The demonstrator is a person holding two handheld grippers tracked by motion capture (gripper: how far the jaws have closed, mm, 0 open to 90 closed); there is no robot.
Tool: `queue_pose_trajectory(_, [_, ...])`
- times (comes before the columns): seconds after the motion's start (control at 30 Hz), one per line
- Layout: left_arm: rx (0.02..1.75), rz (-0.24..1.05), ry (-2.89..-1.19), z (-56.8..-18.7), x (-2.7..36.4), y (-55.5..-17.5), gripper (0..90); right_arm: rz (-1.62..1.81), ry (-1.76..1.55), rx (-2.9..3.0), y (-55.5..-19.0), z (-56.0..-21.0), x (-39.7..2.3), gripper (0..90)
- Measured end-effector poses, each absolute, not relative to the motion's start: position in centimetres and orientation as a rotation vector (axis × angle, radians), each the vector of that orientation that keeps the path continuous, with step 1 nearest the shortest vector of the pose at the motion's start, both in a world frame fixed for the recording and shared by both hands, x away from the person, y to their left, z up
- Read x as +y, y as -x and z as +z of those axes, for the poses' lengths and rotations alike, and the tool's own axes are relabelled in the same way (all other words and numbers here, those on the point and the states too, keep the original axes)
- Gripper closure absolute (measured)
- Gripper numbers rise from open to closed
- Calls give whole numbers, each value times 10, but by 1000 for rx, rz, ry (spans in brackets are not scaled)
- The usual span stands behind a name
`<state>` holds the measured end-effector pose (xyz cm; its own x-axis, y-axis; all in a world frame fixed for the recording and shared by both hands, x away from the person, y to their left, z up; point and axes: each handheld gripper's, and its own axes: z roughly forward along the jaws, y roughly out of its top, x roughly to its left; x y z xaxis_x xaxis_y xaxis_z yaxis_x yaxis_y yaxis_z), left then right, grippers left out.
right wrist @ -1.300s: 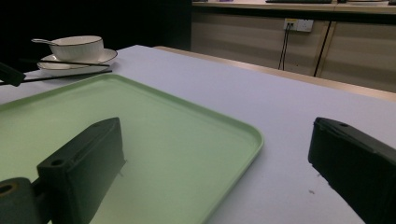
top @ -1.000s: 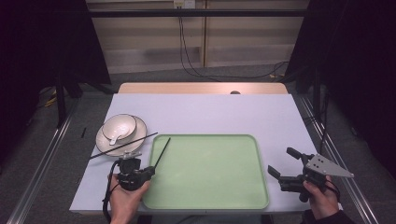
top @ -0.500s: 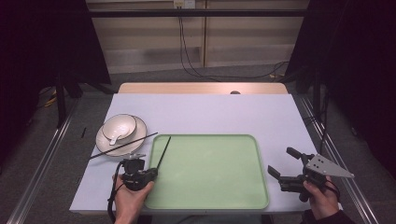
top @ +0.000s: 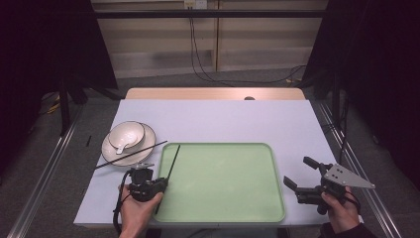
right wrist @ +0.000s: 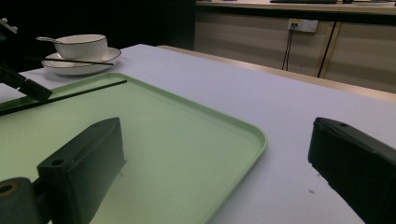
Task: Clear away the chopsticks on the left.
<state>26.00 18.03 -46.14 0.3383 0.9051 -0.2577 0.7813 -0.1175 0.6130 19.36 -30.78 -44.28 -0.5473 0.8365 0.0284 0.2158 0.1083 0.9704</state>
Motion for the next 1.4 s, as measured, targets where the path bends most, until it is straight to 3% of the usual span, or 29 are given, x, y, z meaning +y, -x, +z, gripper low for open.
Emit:
queue_pose_trajectory(0.33, [1298,236,-1843,-449,194,-253,557,1468,-1019,1840,-194,-443,-308,31])
queue_pose_trajectory(0.6, [1041,321,-1853,-435,226,-244,284,1471,-1017,1840,-194,-442,-308,31])
queue_pose_trajectory(0.87, [879,381,-1873,-430,272,-245,116,1464,-1020,1837,-194,-443,-308,31])
queue_pose_trajectory(1.03, [836,403,-1894,-422,304,-252,54,1464,-1021,1836,-194,-443,-308,31])
queue_pose_trajectory(1.17, [822,385,-1881,-421,325,-260,63,1458,-1017,1843,-194,-442,-308,31])
queue_pose_trajectory(1.4, [748,405,-2018,-425,340,-283,116,1464,-1012,1835,-194,-442,-308,30])
